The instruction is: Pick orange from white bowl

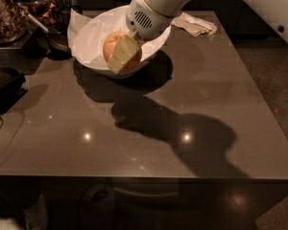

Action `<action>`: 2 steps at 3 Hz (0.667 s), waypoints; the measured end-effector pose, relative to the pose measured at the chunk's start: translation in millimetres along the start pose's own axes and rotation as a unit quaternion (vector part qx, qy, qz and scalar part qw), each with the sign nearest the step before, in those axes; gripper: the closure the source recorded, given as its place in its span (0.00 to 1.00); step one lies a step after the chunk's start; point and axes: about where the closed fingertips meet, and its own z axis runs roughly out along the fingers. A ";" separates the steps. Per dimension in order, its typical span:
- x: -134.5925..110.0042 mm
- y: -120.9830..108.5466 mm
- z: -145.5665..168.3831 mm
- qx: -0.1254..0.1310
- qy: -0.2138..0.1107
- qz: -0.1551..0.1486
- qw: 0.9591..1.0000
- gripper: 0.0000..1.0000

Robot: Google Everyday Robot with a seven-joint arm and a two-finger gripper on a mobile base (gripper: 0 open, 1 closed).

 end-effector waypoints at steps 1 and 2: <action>-0.4 22.8 -13.6 0.020 -0.012 0.015 1.000 1.00; 12.4 48.8 -24.8 0.049 -0.028 0.046 0.997 1.00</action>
Offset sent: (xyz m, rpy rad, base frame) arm -0.0911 -0.0140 0.0076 0.0665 -0.0800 -0.2511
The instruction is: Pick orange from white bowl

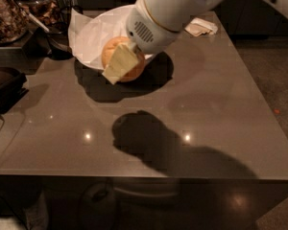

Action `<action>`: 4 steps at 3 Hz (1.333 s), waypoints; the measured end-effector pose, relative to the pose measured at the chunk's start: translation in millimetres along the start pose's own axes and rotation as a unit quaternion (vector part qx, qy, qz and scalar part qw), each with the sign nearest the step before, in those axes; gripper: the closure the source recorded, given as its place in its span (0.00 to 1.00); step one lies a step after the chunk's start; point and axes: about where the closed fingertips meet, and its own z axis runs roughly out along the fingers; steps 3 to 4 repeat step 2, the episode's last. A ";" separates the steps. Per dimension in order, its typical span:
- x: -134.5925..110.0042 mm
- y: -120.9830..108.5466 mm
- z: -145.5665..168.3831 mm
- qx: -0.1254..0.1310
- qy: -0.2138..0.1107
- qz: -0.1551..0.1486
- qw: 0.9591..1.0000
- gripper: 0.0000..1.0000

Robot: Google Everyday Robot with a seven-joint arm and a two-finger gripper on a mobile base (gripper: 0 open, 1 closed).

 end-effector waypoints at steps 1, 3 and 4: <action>18.2 15.2 -6.8 0.025 -0.010 0.032 0.999 1.00; 19.4 15.9 -4.1 0.023 -0.007 0.031 0.999 1.00; 19.4 15.9 -4.1 0.023 -0.007 0.031 0.999 1.00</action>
Offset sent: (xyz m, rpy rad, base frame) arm -0.0186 -0.0070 -0.0043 0.0139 -0.0109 -0.0666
